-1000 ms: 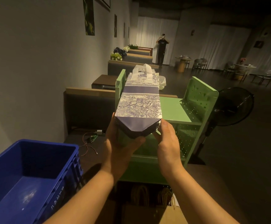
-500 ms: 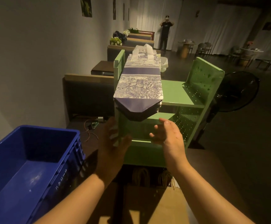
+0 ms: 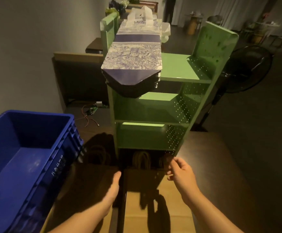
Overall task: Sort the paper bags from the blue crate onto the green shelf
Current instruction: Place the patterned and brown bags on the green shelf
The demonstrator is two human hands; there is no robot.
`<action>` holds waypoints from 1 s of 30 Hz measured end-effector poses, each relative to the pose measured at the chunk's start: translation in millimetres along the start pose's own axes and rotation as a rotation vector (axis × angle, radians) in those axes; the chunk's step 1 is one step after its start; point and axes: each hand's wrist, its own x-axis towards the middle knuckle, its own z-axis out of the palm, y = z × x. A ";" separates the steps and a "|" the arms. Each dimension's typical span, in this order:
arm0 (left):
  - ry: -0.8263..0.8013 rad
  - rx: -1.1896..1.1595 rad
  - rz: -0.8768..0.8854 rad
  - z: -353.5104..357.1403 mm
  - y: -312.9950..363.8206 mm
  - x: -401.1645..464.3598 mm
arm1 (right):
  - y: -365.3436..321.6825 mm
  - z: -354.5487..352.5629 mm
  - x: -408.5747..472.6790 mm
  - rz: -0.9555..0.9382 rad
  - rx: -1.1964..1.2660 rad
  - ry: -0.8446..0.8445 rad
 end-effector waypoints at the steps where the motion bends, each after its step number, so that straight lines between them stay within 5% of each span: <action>1: 0.022 0.044 -0.023 2.8 -6.5 2.4 | 9.5 -3.0 -1.9 0.029 -0.017 0.020; 8: 0.151 0.396 -0.035 22.9 -41.6 1.8 | 57.9 -17.4 -13.3 0.152 -0.196 0.138; 14: 0.137 0.225 -0.283 34.2 -60.9 2.8 | 86.4 -2.7 -22.8 0.268 -0.332 -0.053; 30: -0.026 0.015 -0.431 23.9 -122.2 72.7 | 115.6 24.4 -32.4 0.272 -0.368 -0.244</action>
